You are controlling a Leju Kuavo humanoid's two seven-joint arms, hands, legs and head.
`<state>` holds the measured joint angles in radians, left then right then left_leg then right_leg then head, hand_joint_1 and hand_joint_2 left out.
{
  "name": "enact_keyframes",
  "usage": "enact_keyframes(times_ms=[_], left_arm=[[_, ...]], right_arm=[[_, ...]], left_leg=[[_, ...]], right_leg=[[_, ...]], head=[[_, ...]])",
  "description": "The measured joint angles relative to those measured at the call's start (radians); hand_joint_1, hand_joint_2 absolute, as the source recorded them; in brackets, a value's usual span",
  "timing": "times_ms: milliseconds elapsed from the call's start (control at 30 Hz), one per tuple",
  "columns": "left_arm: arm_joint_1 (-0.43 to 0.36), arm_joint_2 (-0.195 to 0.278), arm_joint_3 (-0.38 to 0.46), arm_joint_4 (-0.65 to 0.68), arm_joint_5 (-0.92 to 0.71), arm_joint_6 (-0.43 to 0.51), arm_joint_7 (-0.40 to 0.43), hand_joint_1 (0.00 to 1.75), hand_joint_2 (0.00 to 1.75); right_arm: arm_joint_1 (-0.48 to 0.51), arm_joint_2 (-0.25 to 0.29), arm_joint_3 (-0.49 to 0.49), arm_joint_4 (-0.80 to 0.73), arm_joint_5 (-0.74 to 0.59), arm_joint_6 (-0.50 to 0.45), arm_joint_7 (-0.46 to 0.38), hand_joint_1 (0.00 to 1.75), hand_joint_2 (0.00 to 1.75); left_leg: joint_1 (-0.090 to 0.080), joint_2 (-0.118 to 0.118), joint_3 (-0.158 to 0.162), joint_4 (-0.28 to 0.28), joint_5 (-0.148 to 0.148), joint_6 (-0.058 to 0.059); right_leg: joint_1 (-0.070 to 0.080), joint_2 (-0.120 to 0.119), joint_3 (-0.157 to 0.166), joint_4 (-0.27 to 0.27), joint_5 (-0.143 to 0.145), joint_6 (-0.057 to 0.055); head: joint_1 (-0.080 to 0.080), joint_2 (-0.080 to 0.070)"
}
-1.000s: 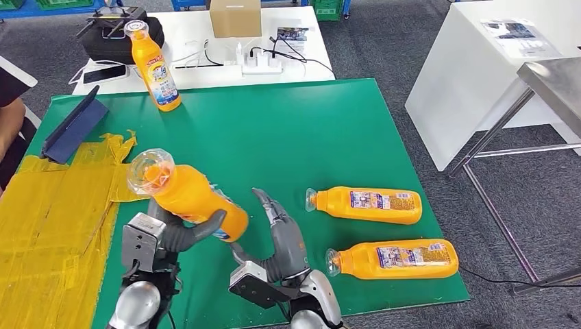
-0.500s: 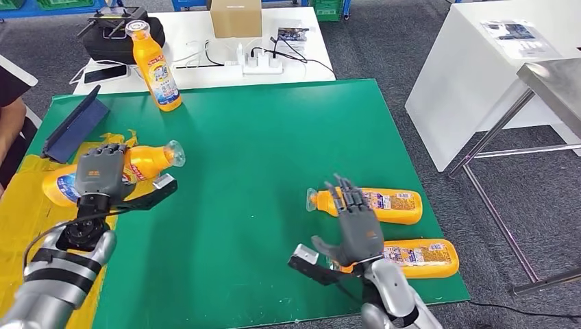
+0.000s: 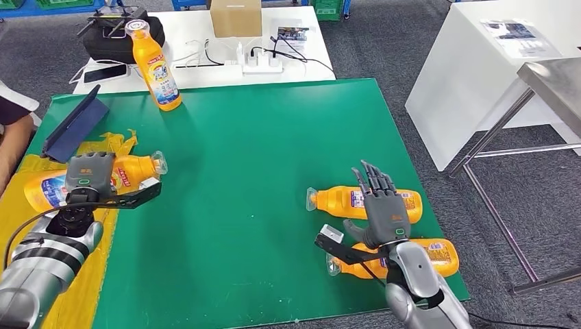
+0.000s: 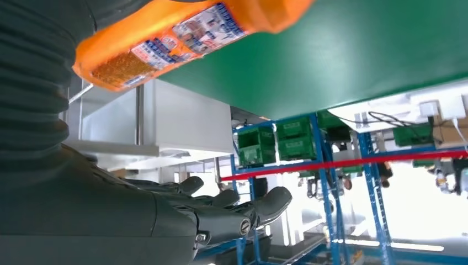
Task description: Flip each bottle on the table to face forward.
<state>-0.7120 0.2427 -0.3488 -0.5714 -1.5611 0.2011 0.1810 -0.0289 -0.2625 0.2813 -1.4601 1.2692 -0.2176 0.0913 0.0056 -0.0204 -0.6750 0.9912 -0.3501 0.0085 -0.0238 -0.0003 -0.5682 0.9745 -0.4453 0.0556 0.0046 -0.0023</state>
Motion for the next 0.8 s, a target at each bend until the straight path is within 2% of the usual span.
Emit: enact_keyframes(times_ms=[33,133,167,333,467,800], left_arm=[[-0.008,-0.002,-0.002,0.022,0.002,-0.021,-0.004,1.6,1.75],[-0.025,-0.014,-0.003,0.084,0.026,-0.071,-0.006,0.29,1.75],[-0.027,-0.021,-0.002,0.101,0.038,-0.082,-0.005,0.0,1.75],[-0.027,-0.067,0.02,0.155,0.102,-0.108,-0.029,0.0,1.75],[-0.03,-0.095,0.044,0.17,0.133,-0.112,-0.063,0.0,1.75],[-0.038,-0.128,0.085,0.18,0.19,-0.057,-0.114,0.0,1.75]], right_arm=[[-0.018,-0.017,-0.005,0.011,0.001,0.022,-0.001,0.0,1.75],[-0.089,-0.069,-0.015,0.067,0.012,0.082,-0.014,0.0,1.75],[-0.117,-0.082,-0.016,0.091,0.014,0.1,-0.02,0.0,1.75],[-0.241,-0.114,-0.011,0.217,-0.008,0.159,-0.04,0.0,1.75],[-0.296,-0.122,-0.003,0.316,-0.034,0.178,-0.045,0.0,1.75],[-0.411,-0.118,0.003,0.524,-0.094,0.203,-0.066,0.0,1.75]], left_leg=[[0.0,0.0,0.0,0.0,0.0,0.0],[-0.001,0.0,0.0,0.0,0.001,0.002],[-0.001,0.0,0.0,0.0,0.002,0.002],[-0.001,-0.001,0.0,0.001,0.003,0.004],[-0.001,-0.001,0.0,0.001,0.003,0.004],[-0.001,-0.001,-0.001,0.001,0.003,0.004]], right_leg=[[0.0,0.0,0.0,0.0,0.0,0.0],[-0.001,0.0,0.0,0.0,0.001,0.002],[-0.001,0.0,0.0,0.0,0.002,0.002],[-0.001,0.0,0.001,0.0,0.003,0.003],[-0.001,0.0,0.001,0.0,0.003,0.003],[-0.001,0.0,0.001,0.0,0.002,0.003]], head=[[0.0,0.0],[0.0,0.0],[0.0,0.0],[0.0,0.0],[0.0,0.0],[0.0,0.0]])
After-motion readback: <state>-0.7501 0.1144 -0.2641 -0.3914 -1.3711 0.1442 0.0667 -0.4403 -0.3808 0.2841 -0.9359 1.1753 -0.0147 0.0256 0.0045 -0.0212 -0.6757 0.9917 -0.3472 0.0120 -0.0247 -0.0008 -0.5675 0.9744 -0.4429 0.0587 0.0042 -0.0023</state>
